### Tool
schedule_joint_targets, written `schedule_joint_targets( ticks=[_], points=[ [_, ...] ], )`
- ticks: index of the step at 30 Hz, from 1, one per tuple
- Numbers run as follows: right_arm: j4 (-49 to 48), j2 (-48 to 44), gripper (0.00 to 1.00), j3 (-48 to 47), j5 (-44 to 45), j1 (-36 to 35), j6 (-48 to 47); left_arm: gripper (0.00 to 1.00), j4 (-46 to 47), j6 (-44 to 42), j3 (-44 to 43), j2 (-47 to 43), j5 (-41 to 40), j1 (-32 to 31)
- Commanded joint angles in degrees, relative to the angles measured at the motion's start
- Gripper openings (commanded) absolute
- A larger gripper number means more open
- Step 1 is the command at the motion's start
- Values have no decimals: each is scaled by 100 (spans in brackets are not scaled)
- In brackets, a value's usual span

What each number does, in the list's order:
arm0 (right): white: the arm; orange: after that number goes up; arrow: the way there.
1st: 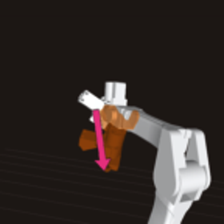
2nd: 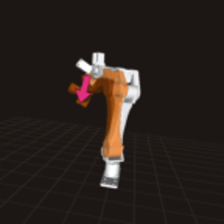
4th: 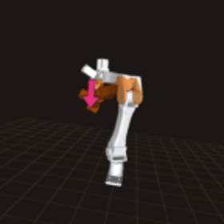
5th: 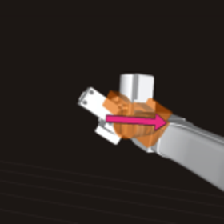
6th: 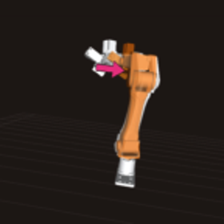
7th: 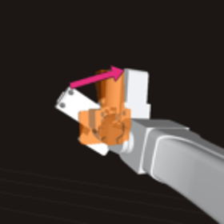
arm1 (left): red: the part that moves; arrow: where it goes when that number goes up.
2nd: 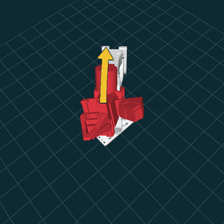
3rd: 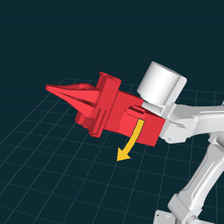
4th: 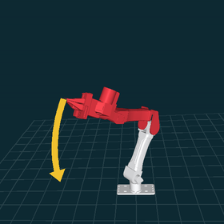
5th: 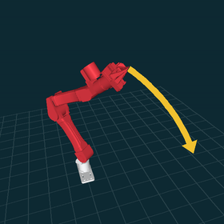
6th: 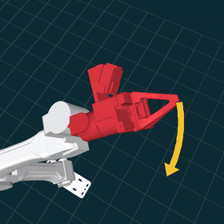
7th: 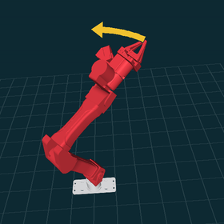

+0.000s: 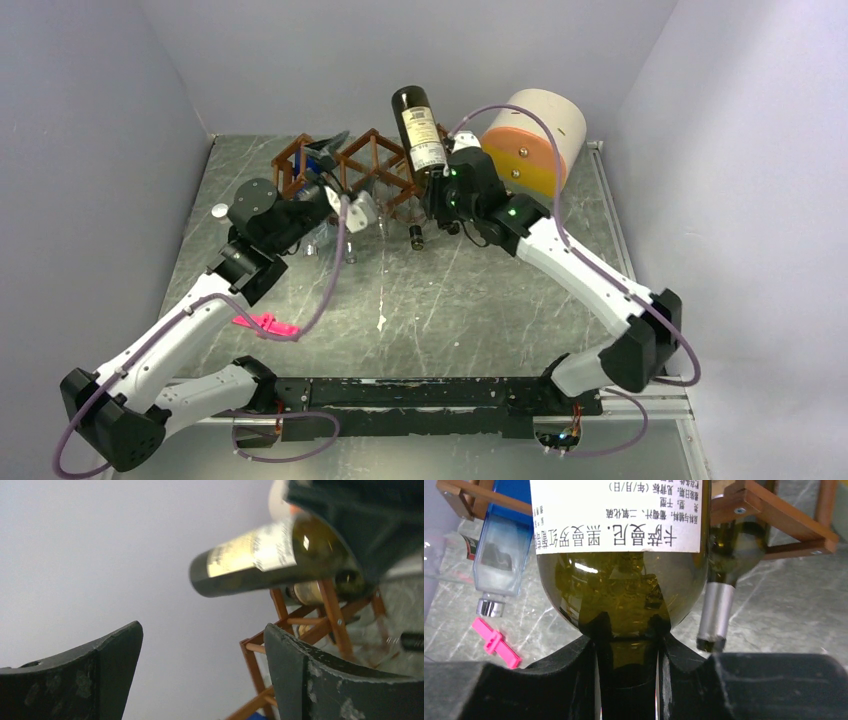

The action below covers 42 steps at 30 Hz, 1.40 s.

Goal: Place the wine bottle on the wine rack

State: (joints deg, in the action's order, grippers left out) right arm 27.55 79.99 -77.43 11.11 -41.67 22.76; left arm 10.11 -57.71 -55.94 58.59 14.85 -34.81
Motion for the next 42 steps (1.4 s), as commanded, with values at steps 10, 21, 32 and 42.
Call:
schedule_joint_targets(
  ticks=[10,21,32,42],
  points=[
    [-1324,1103,0,-720,-879,418,789,94,-1025,5367,-1573,1051,-4224,112],
    [-1323,1390,5,-675,-850,460,993,94,-2087,5771,-1875,1064,-2692,352],
    [-1164,1304,49,-434,-740,466,913,94,-1277,5156,-880,513,-2774,361],
    [-1089,859,63,-223,-499,466,706,94,-1856,5969,-1331,795,-3437,694]
  ],
)
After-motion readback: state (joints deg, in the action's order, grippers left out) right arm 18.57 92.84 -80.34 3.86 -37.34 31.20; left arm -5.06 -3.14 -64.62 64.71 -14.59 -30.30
